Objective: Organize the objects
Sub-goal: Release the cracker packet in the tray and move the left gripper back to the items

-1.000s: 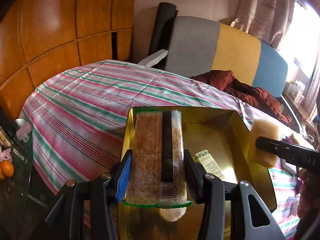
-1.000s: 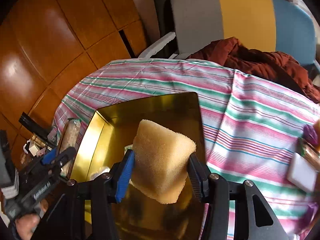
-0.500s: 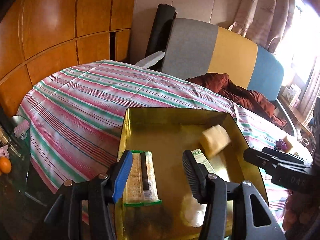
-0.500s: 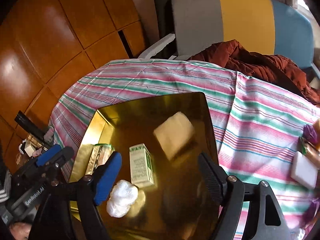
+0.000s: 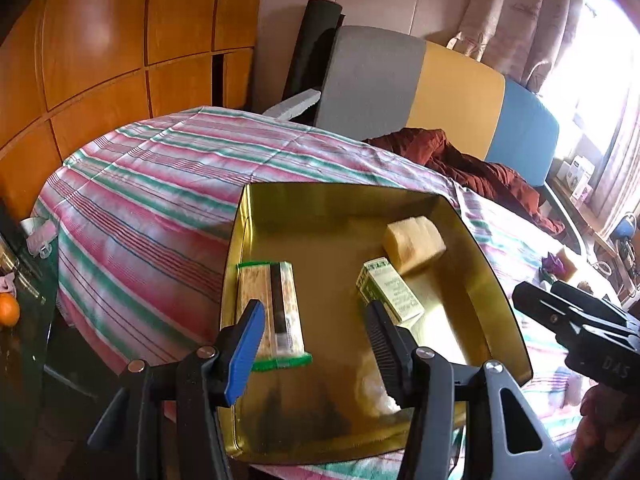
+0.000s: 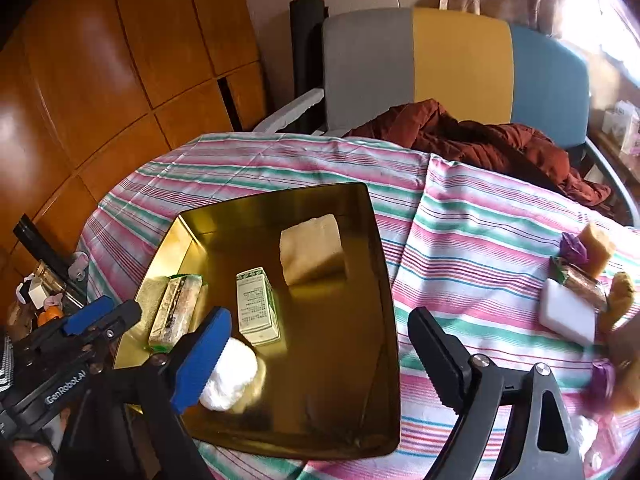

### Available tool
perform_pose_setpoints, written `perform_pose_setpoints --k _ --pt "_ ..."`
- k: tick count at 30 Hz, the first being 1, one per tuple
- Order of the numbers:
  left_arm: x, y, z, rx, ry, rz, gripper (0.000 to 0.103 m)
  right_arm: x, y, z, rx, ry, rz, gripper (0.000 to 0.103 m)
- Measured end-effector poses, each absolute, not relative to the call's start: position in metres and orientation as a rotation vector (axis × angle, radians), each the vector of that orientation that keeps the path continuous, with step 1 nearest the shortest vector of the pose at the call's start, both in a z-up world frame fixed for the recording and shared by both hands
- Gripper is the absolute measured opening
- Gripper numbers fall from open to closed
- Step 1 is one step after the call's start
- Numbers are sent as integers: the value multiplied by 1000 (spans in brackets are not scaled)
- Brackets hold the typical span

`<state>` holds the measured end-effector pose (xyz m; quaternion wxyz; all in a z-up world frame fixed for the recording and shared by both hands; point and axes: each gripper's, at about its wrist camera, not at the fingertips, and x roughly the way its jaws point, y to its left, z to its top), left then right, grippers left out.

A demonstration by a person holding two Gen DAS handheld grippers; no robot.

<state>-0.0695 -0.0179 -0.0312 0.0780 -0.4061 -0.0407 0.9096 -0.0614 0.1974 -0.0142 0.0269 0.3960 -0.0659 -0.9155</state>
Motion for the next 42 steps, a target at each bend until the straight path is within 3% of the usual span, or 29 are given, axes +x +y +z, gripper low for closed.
perform_pose_setpoints --k 15,33,42 --pt "-44 6 -26 -1168 -38 2669 53 -10 201 -7 1158 -84 -2943 99" --pt "-29 40 -30 -1155 43 2538 53 25 266 -22 1261 -218 -3062 102" --pt "-26 70 -26 -1118 115 2452 53 65 351 -15 1356 -363 -3201 103"
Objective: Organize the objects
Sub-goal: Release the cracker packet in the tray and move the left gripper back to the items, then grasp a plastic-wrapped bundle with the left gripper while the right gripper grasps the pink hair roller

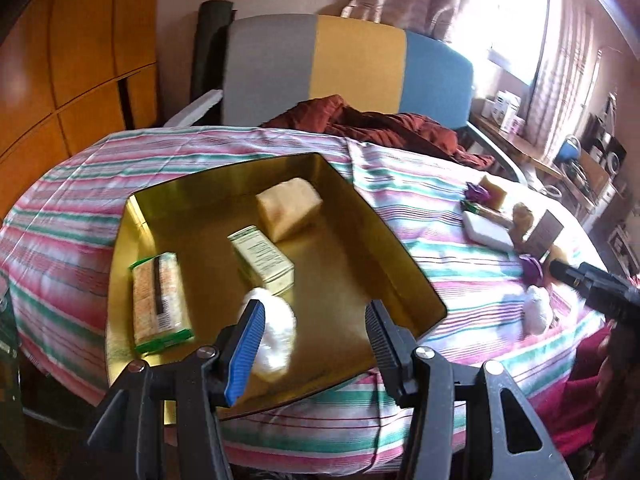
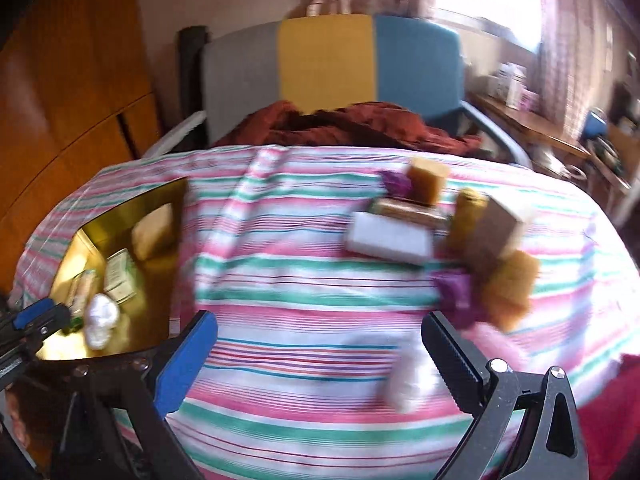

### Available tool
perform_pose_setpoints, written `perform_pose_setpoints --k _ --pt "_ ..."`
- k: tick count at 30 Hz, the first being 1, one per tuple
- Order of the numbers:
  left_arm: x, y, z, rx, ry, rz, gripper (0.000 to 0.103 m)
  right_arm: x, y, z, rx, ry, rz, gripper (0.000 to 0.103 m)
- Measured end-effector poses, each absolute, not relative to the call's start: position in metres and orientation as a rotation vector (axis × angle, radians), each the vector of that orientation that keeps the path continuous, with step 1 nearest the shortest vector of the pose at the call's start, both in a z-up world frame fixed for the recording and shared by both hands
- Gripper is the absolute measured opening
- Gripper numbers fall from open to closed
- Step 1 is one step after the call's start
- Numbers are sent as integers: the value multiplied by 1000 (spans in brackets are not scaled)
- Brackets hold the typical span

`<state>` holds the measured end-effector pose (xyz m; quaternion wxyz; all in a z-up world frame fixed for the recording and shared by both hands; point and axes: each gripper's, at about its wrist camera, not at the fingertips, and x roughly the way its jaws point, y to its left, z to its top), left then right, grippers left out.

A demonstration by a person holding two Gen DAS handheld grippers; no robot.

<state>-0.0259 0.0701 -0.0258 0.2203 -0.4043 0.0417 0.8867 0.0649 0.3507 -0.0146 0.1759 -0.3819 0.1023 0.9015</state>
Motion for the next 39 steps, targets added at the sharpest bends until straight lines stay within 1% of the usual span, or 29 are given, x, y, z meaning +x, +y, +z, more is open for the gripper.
perform_pose_setpoints --k 6,12,16,17,24,32,39 --pt "-20 110 -20 -1068 169 2323 53 97 428 -1 -995 386 2378 103" --pt "-7 173 -21 -1029 268 2139 53 123 488 -10 -966 483 2229 103" --pt "7 224 -32 -1007 359 1994 53 137 510 -21 -921 654 2207 103" --pt "10 233 -35 -1002 370 1967 53 139 512 -19 -894 668 2223 103" --pt "20 300 -63 -1067 397 1762 53 143 509 -16 -839 698 2255 103" --pt "28 345 -84 -1105 426 1685 53 142 511 -20 -846 727 2260 103" --pt "21 362 -102 -1133 451 1716 47 139 511 -22 -869 722 2257 103"
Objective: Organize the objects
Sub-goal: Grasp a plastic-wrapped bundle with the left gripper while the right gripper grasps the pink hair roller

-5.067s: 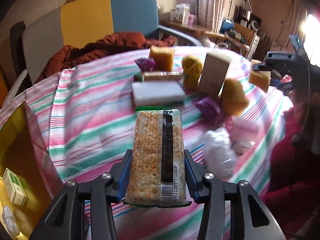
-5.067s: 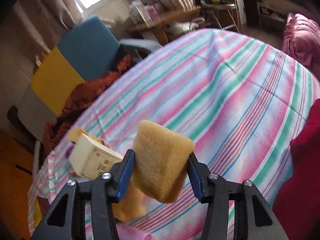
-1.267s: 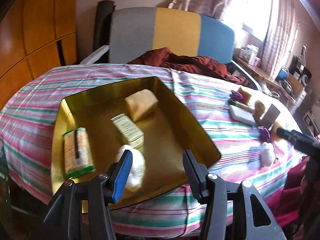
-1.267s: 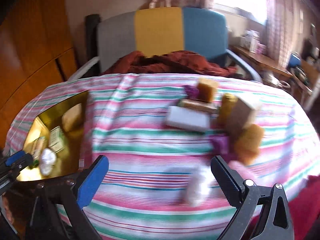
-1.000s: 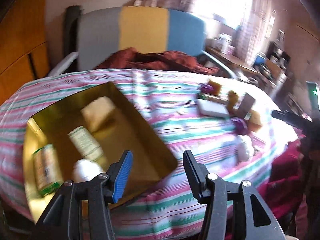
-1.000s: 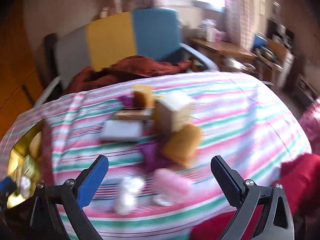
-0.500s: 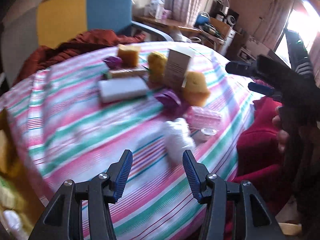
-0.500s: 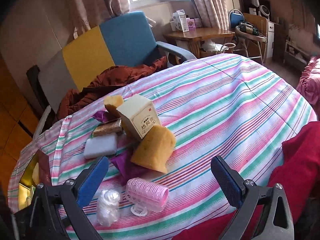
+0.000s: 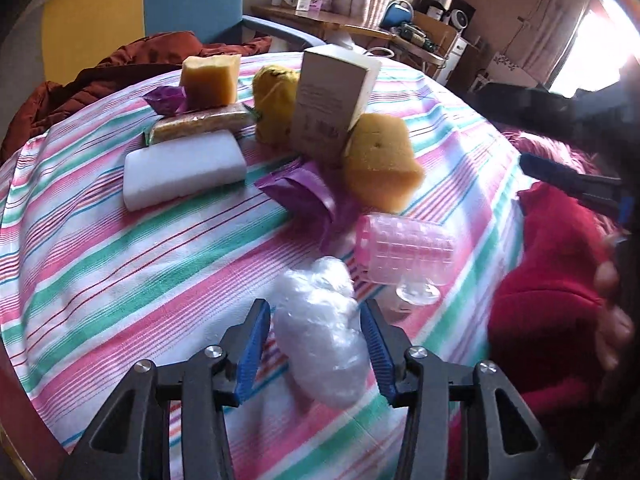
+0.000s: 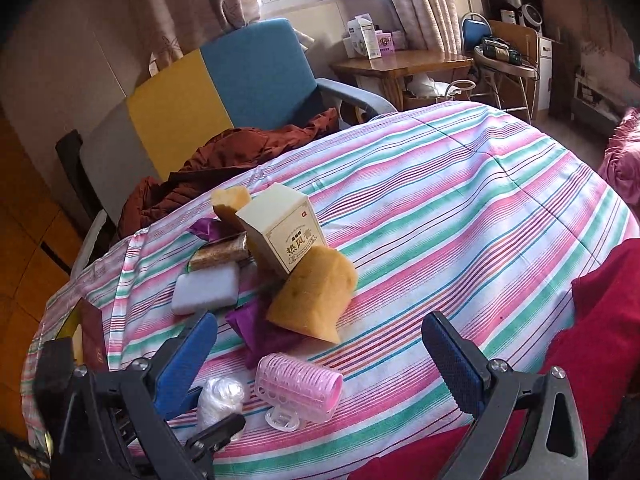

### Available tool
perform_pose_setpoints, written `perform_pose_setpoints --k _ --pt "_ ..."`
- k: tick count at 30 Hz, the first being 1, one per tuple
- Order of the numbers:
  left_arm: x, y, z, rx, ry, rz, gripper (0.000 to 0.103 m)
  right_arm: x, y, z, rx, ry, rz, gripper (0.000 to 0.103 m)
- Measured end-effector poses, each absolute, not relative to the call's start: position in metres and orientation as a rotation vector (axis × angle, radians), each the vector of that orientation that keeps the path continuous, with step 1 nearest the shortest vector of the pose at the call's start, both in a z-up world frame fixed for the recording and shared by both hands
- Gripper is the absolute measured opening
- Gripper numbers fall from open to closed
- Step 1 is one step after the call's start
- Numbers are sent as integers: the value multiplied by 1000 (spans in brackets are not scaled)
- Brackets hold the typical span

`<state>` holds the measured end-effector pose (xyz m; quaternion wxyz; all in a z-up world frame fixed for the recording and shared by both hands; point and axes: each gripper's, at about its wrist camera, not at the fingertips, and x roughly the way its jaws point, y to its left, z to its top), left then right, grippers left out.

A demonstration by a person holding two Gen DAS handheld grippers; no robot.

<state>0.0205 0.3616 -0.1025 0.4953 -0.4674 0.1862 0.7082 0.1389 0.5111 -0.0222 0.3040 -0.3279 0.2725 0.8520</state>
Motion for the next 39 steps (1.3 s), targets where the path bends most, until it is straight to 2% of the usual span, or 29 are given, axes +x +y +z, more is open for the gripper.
perform_pose_setpoints --k 7,9,12,16,24,27,29,30,39 --pt "14 354 -112 -1106 399 1727 44 133 512 -29 -932 713 2224 103" --pt "12 352 -112 -1103 396 1734 37 128 511 -33 -977 704 2206 103" --pt "10 347 -112 -1093 398 1741 34 117 512 -44 -1100 698 2160 103" --pt "14 335 -110 -1067 435 1782 34 106 509 -55 -1194 664 2109 103" --pt "18 309 -110 -1048 421 1824 35 85 497 -93 -1313 764 2058 103" --pt "20 304 -111 -1041 417 1836 35 82 494 -102 -1339 728 2035 102" --pt "20 303 -111 -1039 419 1845 35 82 493 -105 -1354 724 2035 92" --pt "20 302 -110 -1039 421 1849 34 81 492 -107 -1367 704 2027 73" --pt "22 276 -96 -1041 389 1908 34 84 477 -102 -1338 669 2105 73"
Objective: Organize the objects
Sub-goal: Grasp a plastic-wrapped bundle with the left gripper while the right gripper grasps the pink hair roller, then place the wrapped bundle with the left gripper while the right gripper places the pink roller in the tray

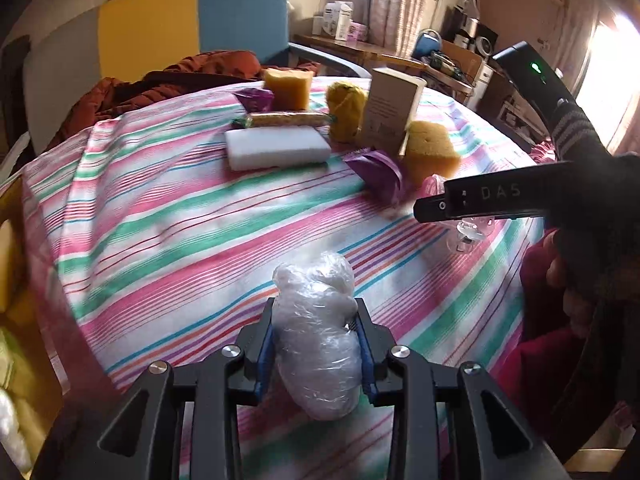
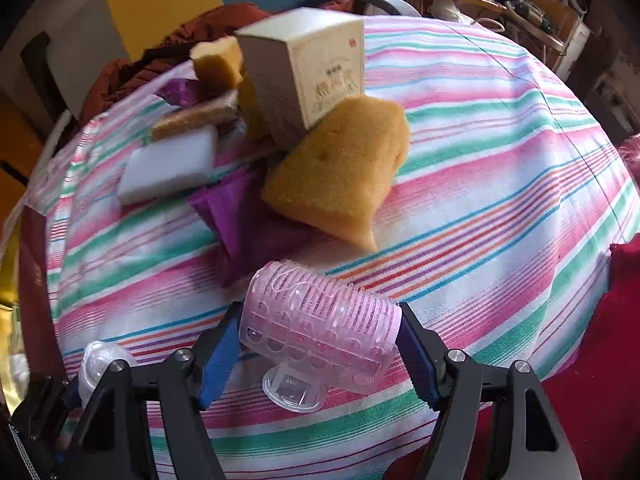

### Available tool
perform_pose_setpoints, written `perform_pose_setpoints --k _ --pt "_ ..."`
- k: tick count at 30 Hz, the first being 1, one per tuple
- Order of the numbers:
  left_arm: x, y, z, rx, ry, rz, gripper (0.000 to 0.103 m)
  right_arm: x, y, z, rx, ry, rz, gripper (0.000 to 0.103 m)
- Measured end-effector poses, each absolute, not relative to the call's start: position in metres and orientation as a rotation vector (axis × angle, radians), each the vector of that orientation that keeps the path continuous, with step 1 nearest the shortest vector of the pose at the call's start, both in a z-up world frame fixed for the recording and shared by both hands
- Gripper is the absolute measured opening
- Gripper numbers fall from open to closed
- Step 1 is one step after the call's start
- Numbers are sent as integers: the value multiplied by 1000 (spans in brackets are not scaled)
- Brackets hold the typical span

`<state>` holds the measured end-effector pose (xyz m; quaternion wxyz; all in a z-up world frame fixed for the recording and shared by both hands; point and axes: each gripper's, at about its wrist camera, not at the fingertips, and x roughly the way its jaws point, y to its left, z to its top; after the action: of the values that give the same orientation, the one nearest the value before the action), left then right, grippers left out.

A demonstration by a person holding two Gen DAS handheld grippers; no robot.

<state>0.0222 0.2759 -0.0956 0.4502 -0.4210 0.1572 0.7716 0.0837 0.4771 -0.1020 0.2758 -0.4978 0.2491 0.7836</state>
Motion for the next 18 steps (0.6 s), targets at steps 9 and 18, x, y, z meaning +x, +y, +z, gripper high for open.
perform_pose_setpoints --k 9,18 --pt "14 215 -34 -933 202 2041 34 74 442 -72 -1276 610 2308 73" --pt "-35 116 -2 -952 -5 2323 34 28 366 -25 -1270 448 2613 73"
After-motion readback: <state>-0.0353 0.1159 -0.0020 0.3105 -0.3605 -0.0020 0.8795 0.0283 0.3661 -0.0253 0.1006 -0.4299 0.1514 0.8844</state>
